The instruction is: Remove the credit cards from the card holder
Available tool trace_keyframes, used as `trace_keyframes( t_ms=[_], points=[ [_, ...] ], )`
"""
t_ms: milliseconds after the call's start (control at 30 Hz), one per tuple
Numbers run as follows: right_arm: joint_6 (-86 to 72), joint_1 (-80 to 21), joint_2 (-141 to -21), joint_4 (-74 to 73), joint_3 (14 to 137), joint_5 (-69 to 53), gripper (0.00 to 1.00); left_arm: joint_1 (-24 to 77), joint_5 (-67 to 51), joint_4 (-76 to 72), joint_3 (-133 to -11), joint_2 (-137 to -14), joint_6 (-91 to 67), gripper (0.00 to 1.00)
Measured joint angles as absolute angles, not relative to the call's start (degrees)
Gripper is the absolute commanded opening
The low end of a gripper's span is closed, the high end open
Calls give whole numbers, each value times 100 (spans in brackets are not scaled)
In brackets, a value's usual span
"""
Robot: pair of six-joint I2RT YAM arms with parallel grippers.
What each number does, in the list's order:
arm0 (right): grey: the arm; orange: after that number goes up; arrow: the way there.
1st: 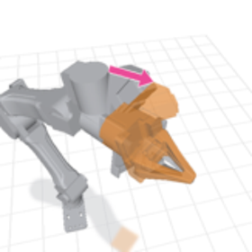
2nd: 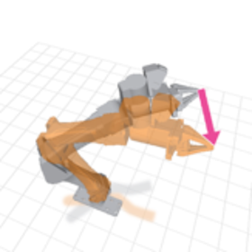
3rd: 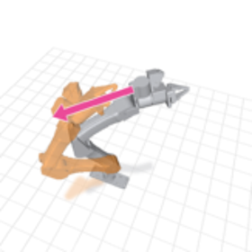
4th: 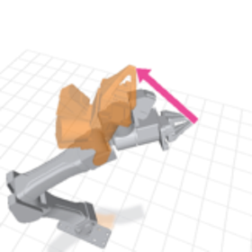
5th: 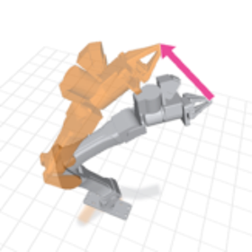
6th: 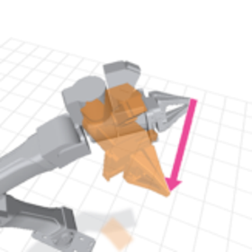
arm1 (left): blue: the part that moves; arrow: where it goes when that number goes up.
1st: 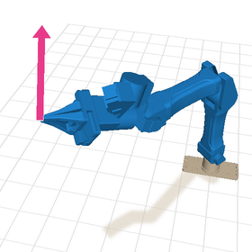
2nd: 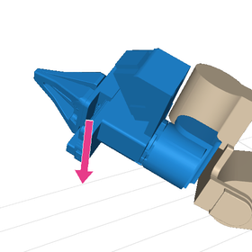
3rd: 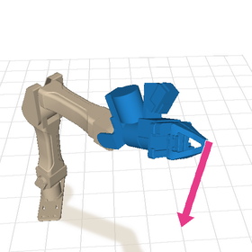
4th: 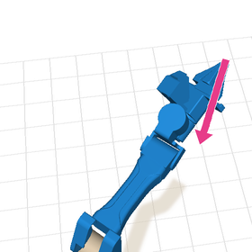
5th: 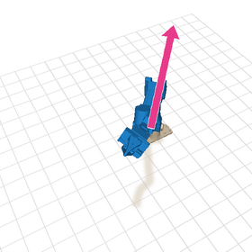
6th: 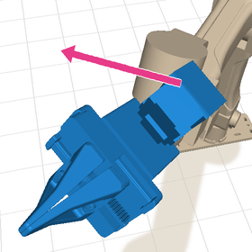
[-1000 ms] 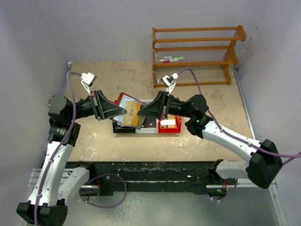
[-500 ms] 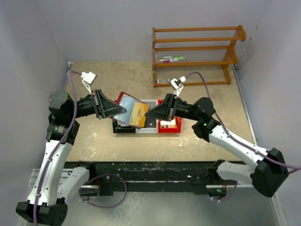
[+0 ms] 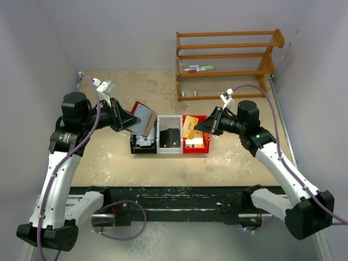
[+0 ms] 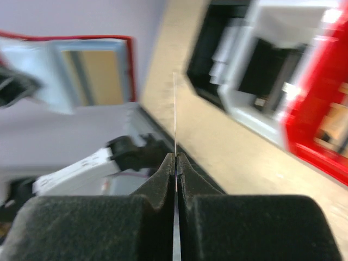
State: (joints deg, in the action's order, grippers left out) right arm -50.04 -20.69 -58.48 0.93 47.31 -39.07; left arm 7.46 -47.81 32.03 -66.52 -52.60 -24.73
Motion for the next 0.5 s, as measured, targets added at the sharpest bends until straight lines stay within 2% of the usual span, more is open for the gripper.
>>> trace_keyframes(
  t_ms=[200, 500],
  points=[
    [-3889, -2021, -6709, -1855, 5666, -2571, 0, 746, -4469, 3745, -6740, -5448, -1789, 0],
    [-3089, -2018, -8073, -2320, 6088, -1557, 0, 746, -4740, 3881, -6744, -5367, -1586, 0]
  ],
)
